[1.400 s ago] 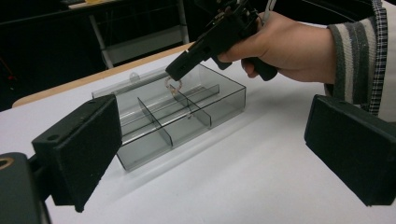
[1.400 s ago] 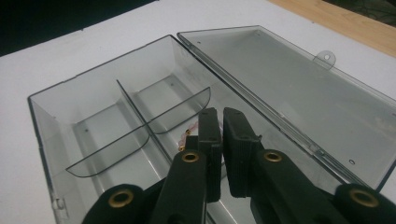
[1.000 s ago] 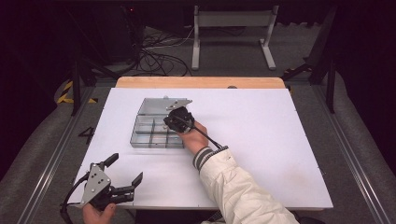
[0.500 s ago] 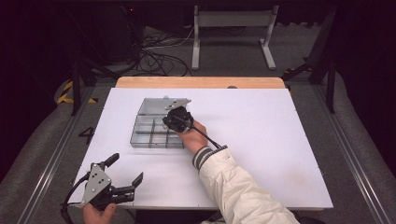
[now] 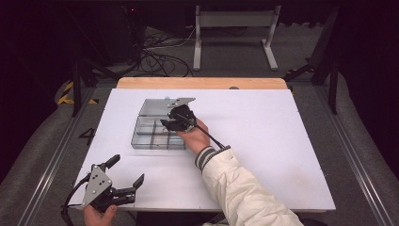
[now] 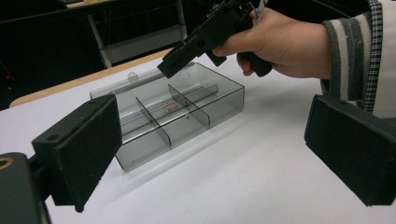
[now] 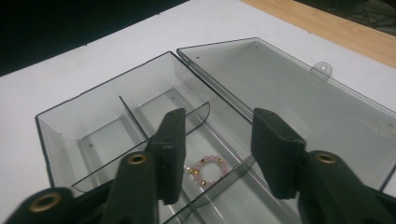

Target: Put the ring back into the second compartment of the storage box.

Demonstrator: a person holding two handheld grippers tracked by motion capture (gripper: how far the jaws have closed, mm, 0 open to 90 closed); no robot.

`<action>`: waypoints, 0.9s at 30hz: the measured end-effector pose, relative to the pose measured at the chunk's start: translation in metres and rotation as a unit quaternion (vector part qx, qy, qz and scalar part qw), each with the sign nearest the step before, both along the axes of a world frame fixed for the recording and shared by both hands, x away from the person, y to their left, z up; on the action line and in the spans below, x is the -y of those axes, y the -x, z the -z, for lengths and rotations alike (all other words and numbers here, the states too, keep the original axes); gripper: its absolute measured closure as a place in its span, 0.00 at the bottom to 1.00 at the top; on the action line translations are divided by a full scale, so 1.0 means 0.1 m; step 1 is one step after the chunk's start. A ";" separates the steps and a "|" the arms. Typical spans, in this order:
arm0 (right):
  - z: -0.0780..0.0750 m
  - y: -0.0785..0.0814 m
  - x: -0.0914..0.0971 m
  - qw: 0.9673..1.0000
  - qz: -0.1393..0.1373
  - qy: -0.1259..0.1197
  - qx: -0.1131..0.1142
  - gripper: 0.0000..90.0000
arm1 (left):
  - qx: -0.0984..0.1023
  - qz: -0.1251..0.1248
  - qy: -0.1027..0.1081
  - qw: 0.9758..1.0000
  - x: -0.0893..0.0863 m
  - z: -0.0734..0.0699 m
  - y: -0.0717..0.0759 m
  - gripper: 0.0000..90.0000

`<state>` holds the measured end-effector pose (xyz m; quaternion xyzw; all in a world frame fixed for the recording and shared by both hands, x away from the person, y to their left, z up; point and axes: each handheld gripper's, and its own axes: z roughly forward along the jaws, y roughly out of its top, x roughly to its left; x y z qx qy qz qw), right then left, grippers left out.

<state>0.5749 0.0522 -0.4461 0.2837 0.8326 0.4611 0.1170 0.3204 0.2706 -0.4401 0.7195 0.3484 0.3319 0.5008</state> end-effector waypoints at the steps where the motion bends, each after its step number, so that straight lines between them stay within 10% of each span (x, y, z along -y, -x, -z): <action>1: -0.02 0.00 0.02 1.000 0.001 -0.001 -0.002 0.56 | 0.000 0.000 0.000 1.000 0.00 0.00 0.00 0.05; 27: -0.48 0.34 0.67 0.999 0.001 -0.023 0.028 0.24 | -0.005 0.000 -0.006 1.000 0.03 0.01 -0.01 0.05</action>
